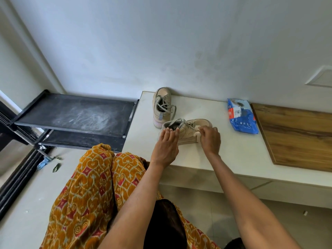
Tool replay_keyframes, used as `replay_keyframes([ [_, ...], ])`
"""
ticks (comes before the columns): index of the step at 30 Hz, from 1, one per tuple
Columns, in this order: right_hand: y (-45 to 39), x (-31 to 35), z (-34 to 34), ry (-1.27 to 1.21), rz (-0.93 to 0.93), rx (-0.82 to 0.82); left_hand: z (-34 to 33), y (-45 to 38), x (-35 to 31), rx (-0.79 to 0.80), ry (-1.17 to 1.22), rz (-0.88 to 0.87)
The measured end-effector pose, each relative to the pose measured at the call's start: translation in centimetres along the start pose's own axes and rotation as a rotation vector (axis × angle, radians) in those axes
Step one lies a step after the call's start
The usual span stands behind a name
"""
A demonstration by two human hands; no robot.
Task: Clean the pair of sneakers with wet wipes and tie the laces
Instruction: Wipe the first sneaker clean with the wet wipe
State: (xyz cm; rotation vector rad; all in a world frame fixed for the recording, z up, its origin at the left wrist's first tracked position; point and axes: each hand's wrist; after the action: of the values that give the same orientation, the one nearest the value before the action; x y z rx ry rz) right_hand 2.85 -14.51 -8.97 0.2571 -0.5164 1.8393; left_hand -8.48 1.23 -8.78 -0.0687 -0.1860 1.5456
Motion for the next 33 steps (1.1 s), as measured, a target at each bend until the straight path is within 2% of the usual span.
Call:
replay_keyframes([
  [3, -2.8, -0.6, 1.1, 0.162, -0.144, 0.066, -0.2, 0.1, 0.1, -0.023, -0.015, -0.015],
  [5, -4.2, 0.3, 1.5, 0.159, -0.175, 0.068, -0.1, 0.1, -0.1, -0.025, -0.022, -0.014],
  [9, -2.0, 2.1, 0.6, 0.127, 0.122, 0.072, -0.1, -0.2, 0.0, -0.030, -0.049, -0.026],
  [12, -1.1, -0.4, 1.3, 0.239, 0.129, 0.026, 0.0, -0.4, 0.2, -0.027, -0.042, -0.045],
  [15, -2.6, -1.8, 2.5, 0.418, 0.106, 0.070, 0.2, -0.5, 0.3, -0.042, -0.057, -0.050],
  [19, -4.0, 0.1, 1.8, 0.268, -0.111, 0.054, 0.3, -0.5, 0.1, -0.058, -0.051, -0.042],
  [21, -3.1, 0.8, 1.2, 0.198, -0.008, 0.096, 0.4, -0.5, 0.0, -0.063, -0.025, -0.031],
  [24, -2.3, -1.0, 1.7, 0.221, 0.147, 0.128, 0.2, -0.5, 0.2, -0.088, -0.030, -0.025],
  [26, -3.0, -2.2, 2.7, 0.349, 0.182, 0.111, 0.1, -0.5, 0.5, -0.101, -0.040, -0.040],
  [28, -3.8, -2.4, 2.9, 0.384, 0.103, 0.070, 0.1, -0.5, 0.6, -0.106, -0.045, -0.038],
  [31, -4.5, -0.5, 2.0, 0.138, -0.124, 0.025, 0.3, -0.5, 0.2, -0.096, 0.001, -0.010],
  [33, -4.0, 0.6, 1.2, -0.001, -0.086, 0.065, 0.3, -0.4, 0.1, -0.079, 0.018, 0.002],
])
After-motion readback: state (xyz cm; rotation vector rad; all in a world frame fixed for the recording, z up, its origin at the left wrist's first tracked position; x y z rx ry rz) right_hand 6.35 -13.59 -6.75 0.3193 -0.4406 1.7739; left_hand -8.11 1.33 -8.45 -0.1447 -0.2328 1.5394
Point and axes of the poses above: each hand's wrist, its own y-axis away from the middle knuckle, its own z-axis out of the back of the hand, x = y × z, and after that the axes turned 7 degrees about x, right-handed
